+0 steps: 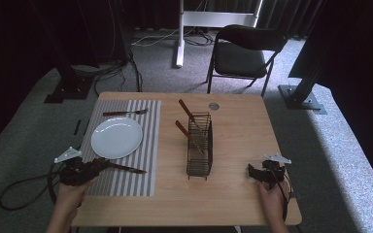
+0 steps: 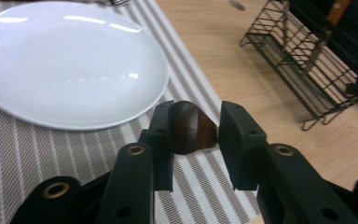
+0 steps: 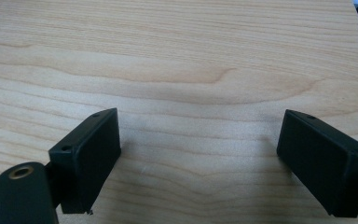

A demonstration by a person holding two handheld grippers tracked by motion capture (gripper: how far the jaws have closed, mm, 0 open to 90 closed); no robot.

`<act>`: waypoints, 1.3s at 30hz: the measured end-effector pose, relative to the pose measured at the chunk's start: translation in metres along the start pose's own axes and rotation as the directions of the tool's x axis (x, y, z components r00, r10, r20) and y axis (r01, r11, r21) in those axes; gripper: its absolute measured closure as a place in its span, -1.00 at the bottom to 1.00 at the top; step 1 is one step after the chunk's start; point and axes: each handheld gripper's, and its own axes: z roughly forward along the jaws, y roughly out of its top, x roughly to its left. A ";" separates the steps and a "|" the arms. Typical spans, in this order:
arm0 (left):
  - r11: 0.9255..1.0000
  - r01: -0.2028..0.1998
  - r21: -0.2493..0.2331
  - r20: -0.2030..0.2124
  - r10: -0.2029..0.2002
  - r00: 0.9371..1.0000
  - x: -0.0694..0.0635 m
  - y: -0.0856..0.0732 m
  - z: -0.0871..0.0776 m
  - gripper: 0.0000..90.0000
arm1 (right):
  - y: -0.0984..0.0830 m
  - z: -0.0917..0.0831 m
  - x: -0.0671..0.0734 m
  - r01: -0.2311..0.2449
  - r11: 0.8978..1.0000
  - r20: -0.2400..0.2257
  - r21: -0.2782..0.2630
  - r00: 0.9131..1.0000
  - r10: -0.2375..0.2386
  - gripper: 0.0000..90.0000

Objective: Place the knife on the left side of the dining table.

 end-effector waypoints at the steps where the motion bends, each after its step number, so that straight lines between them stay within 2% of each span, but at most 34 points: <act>1: 1.000 0.010 -0.002 -0.011 -0.010 1.000 0.002 -0.001 0.000 0.43 | 0.000 0.000 0.000 0.000 1.000 0.000 0.000 1.000 0.000 -0.72; 2: 1.000 0.029 -0.001 -0.021 -0.029 0.999 0.005 -0.004 0.002 0.41 | 0.000 0.000 0.000 0.000 1.000 0.000 0.000 1.000 0.000 -0.72; 11: 0.998 0.070 0.006 -0.086 -0.069 0.994 0.018 -0.017 0.008 0.18 | 0.000 0.000 0.000 0.000 1.000 0.000 0.000 1.000 0.000 -0.72; 14: 0.997 0.080 0.008 -0.088 -0.079 0.993 0.020 -0.019 0.009 0.13 | 0.000 0.000 0.000 0.000 1.000 0.000 0.000 1.000 0.000 -0.72; 18: 0.996 0.090 0.022 -0.130 -0.086 0.988 0.025 -0.024 0.012 0.02 | 0.000 0.000 0.000 0.000 1.000 0.000 0.000 1.000 0.000 -0.72; 23: 0.994 0.106 0.028 -0.144 -0.101 0.985 0.030 -0.029 0.016 -0.03 | 0.000 0.000 0.000 0.000 1.000 0.000 0.000 1.000 0.000 -0.72; 28: 0.993 0.108 0.055 -0.171 -0.097 0.980 0.034 -0.034 0.023 -0.19 | 0.000 0.000 0.000 0.000 1.000 0.000 0.000 1.000 0.000 -0.72; 30: 0.990 0.133 0.053 -0.171 -0.122 0.978 0.037 -0.037 0.026 -0.21 | 0.000 0.000 0.000 0.000 1.000 0.000 0.000 1.000 0.000 -0.72; 32: 0.990 0.133 0.054 -0.174 -0.122 0.977 0.038 -0.038 0.027 -0.24 | 0.000 0.000 0.000 0.000 1.000 0.000 0.000 1.000 0.000 -0.72; 33: 0.989 0.131 0.062 -0.202 -0.116 0.973 0.039 -0.038 0.030 -0.27 | 0.000 0.000 0.000 0.000 1.000 0.000 0.000 1.000 0.000 -0.72; 35: 0.990 0.129 0.065 -0.211 -0.112 0.971 0.039 -0.038 0.031 -0.31 | 0.000 0.000 0.000 0.000 1.000 0.000 0.000 1.000 0.000 -0.72; 39: 0.988 0.136 0.078 -0.248 -0.112 0.962 0.041 -0.038 0.036 -0.36 | 0.000 0.000 0.000 0.000 1.000 0.000 0.000 1.000 0.000 -0.72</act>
